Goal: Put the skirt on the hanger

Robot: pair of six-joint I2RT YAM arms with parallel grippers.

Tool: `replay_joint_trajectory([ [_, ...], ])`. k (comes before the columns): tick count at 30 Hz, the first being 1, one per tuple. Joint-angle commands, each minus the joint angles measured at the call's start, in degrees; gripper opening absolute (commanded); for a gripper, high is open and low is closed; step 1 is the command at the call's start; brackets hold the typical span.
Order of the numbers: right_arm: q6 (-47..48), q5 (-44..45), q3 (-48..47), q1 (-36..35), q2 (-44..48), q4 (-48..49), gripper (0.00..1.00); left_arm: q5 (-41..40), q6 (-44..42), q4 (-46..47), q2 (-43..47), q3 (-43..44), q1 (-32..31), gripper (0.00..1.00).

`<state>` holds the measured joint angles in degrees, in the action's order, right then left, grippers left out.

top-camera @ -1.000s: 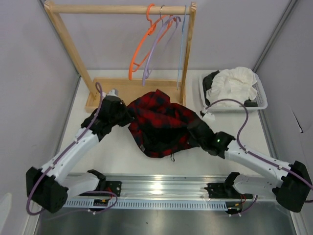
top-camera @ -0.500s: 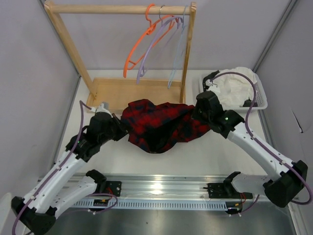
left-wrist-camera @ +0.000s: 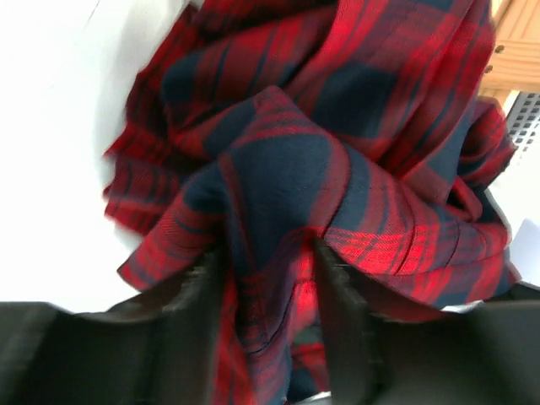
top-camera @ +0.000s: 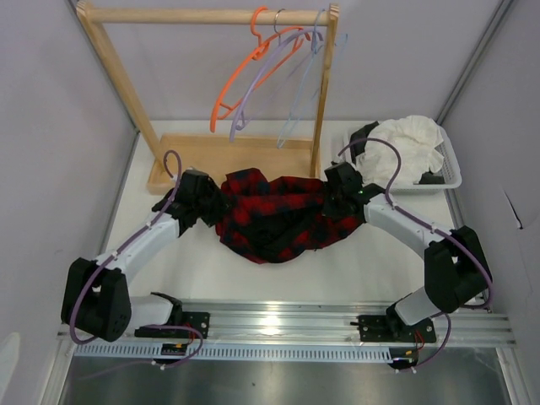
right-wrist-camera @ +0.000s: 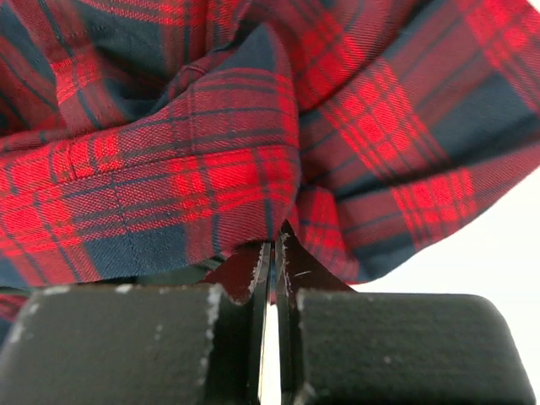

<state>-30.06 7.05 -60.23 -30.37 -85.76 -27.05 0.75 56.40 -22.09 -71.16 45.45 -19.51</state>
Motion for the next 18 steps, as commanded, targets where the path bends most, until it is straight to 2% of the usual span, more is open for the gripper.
replay_joint_trajectory([
  [1,2.2,-2.4,-1.2,-2.1,-1.9,3.5,0.07,5.7,-2.8,6.9,-1.8,4.7,1.8,0.57],
  [2,2.1,-1.8,-1.3,-2.6,-2.0,3.3,0.10,7.6,-3.9,8.0,-2.0,5.2,1.9,0.63],
  [4,2.0,-1.3,-1.3,-3.1,-2.1,3.4,0.15,7.9,-7.2,6.5,-2.3,8.0,2.0,0.68],
  [10,2.4,-1.8,-3.1,-3.3,-4.8,3.2,0.17,10.2,-15.5,2.0,0.4,11.3,2.0,0.79],
  [18,2.8,-1.8,-6.7,-2.8,-8.2,2.3,0.17,2.8,-31.2,-11.1,4.8,16.6,1.3,0.80],
])
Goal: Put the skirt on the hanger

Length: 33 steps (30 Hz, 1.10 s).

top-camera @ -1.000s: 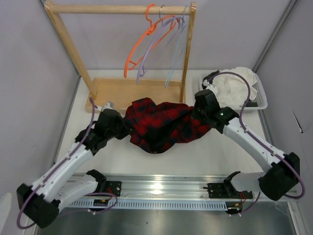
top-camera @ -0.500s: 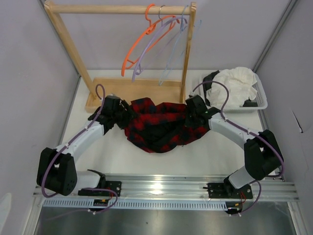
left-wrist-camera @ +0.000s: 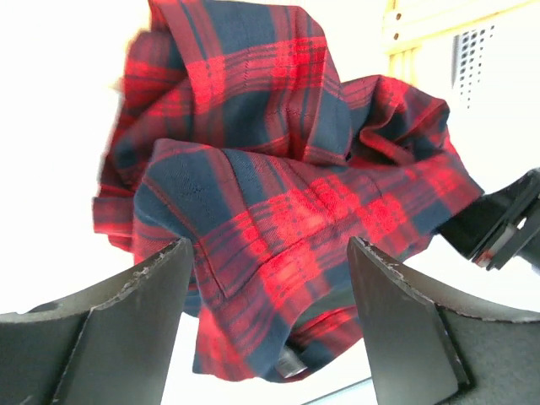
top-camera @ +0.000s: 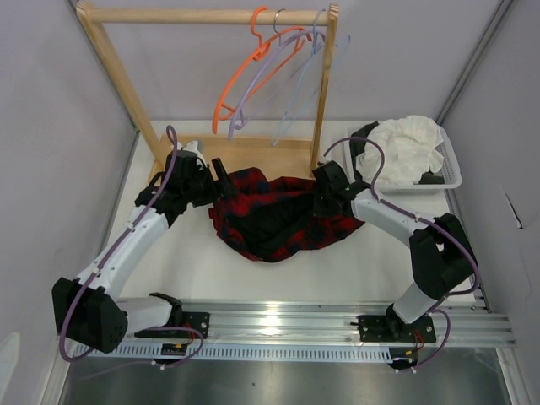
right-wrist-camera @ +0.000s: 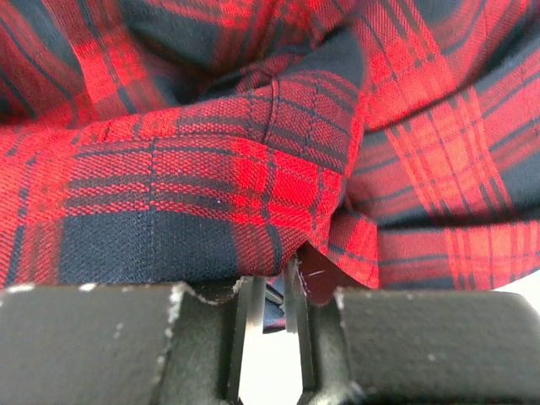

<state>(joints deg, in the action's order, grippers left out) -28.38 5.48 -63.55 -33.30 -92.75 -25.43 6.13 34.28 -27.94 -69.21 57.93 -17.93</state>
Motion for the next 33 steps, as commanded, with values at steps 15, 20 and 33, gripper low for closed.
replay_joint_trajectory([
  [15,1.3,-1.0,-7.5,1.8,-2.4,-0.2,0.10,-24.8,-19.1,-17.9,4.1,5.3,-19.3,0.77],
  [20,1.3,-1.4,-7.5,1.9,-2.2,-0.2,0.10,-33.3,-19.2,-20.8,1.8,6.2,-22.4,0.77],
  [33,1.5,-2.2,-6.9,2.1,-0.6,0.0,0.10,-39.9,-19.6,-18.1,-6.2,8.4,-23.0,0.74],
])
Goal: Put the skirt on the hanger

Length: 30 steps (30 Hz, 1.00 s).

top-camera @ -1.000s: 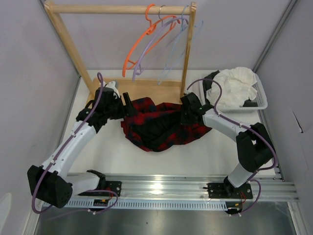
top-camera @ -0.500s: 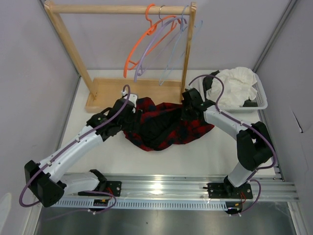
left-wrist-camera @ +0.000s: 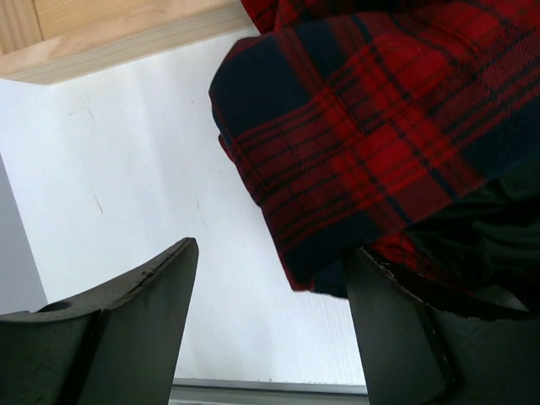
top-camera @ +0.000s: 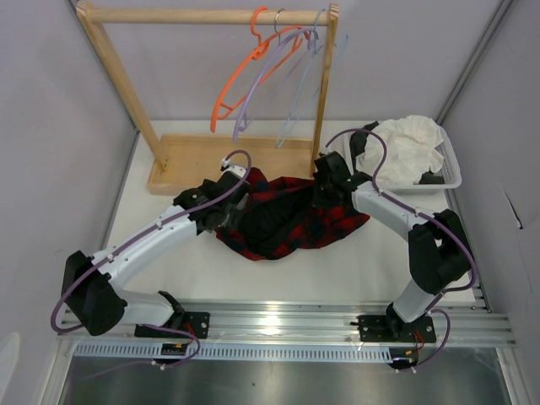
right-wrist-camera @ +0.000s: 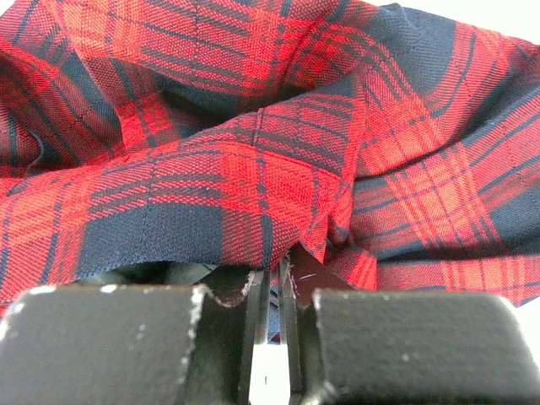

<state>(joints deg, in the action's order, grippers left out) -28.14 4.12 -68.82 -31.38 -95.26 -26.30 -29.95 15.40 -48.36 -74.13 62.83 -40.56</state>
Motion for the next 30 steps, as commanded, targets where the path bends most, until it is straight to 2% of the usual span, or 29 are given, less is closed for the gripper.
replay_joint_trajectory([
  [1,1.4,-1.0,-1.1,0.3,2.2,1.1,0.10,-3.6,-0.7,3.0,-1.6,3.8,-0.2,0.74],
  [2,1.4,-1.1,-0.9,0.1,2.5,1.2,0.10,-3.7,-0.5,3.8,-2.3,4.1,-0.1,0.73],
  [6,1.8,-1.7,0.9,0.4,3.7,2.0,0.10,-3.8,-0.5,4.8,-5.8,5.4,0.6,0.54],
  [8,2.0,-2.2,1.9,0.9,4.2,2.3,0.10,-2.3,-0.4,5.5,-6.7,5.1,1.2,0.49],
  [10,2.2,-2.8,3.0,1.5,5.1,2.7,0.10,1.2,-0.1,6.2,-6.2,4.6,2.2,0.38],
  [13,2.7,-3.2,3.7,2.7,6.0,2.8,0.10,6.2,0.2,7.7,-4.5,2.8,4.8,0.31],
  [16,2.9,-3.5,5.2,3.9,7.5,3.4,0.10,13.4,0.8,9.7,-2.9,1.3,8.5,0.20],
  [17,3.1,-5.1,6.0,4.8,7.9,3.5,0.10,16.1,1.6,11.3,-1.4,-0.3,9.5,0.12],
  [19,3.4,-6.0,6.6,5.9,9.1,3.9,0.10,25.7,3.4,14.0,0.7,-2.8,12.7,0.06],
  [20,3.4,-6.4,7.3,6.9,9.7,4.1,0.10,33.5,4.4,17.0,2.5,-4.5,13.7,0.00],
  [23,3.9,-8.2,8.1,8.7,11.3,4.7,0.10,43.4,8.0,23.0,4.1,-7.9,16.6,0.00],
  [24,4.1,-8.8,8.3,9.7,11.6,4.9,0.10,50.7,9.1,24.8,4.7,-9.5,17.2,0.00],
  [28,4.8,-9.7,7.8,11.2,11.5,4.9,0.10,62.6,17.0,34.2,5.3,-13.9,19.1,0.00],
  [30,5.0,-10.3,7.6,11.8,11.2,5.2,0.10,68.5,21.1,42.7,5.8,-18.4,20.9,0.00],
])
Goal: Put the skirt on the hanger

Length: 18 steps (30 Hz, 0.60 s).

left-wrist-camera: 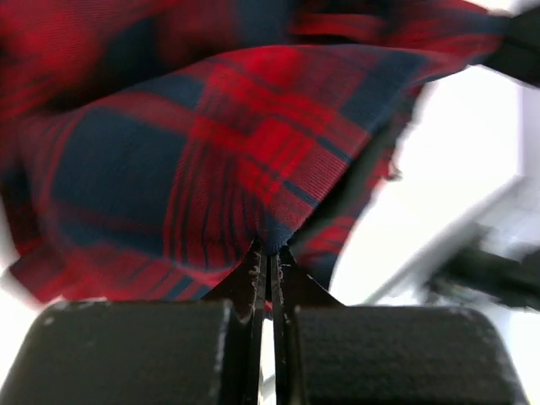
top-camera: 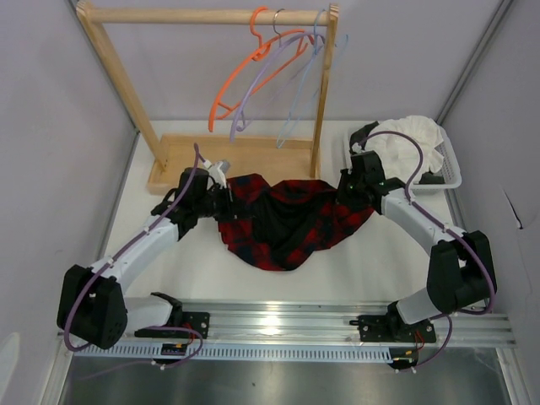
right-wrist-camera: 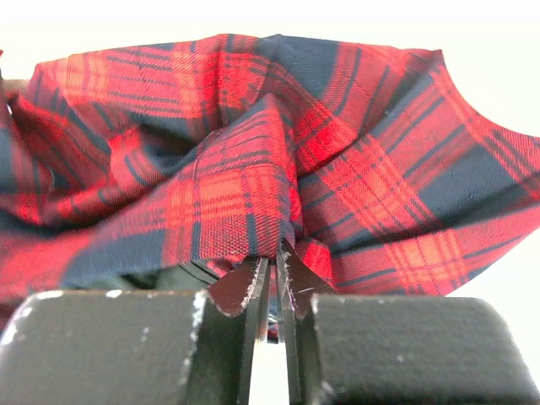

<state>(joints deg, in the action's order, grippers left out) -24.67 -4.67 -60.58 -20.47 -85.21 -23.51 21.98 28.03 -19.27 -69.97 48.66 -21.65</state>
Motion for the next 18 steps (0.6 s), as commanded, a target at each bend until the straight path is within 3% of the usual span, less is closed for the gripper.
replay_joint_trajectory([
  [1,1.6,-1.7,-0.9,0.9,0.9,2.4,0.10,21.3,12.5,20.2,1.7,-5.4,2.6,0.00],
  [3,1.6,-1.8,-1.2,0.9,0.1,2.7,0.10,24.5,15.8,26.7,1.5,-8.9,4.1,0.00],
  [7,1.7,-2.1,-1.8,0.9,-1.7,3.5,0.10,32.1,29.6,50.3,-0.2,-19.4,7.5,0.00],
  [11,1.6,-2.5,-2.2,1.0,-4.2,4.7,0.10,34.7,36.4,63.7,-3.5,-23.4,10.9,0.00],
  [14,1.7,-2.1,-2.5,0.9,-6.0,5.0,0.13,35.1,35.8,63.6,-6.4,-23.5,13.6,0.00],
  [15,2.0,-1.9,-3.1,0.9,-6.2,4.6,0.16,34.3,31.2,60.3,-6.4,-22.7,14.4,0.00],
  [18,2.5,-1.2,-3.3,0.3,-4.7,3.5,0.42,32.1,23.2,44.6,-5.5,-18.8,14.7,0.00],
])
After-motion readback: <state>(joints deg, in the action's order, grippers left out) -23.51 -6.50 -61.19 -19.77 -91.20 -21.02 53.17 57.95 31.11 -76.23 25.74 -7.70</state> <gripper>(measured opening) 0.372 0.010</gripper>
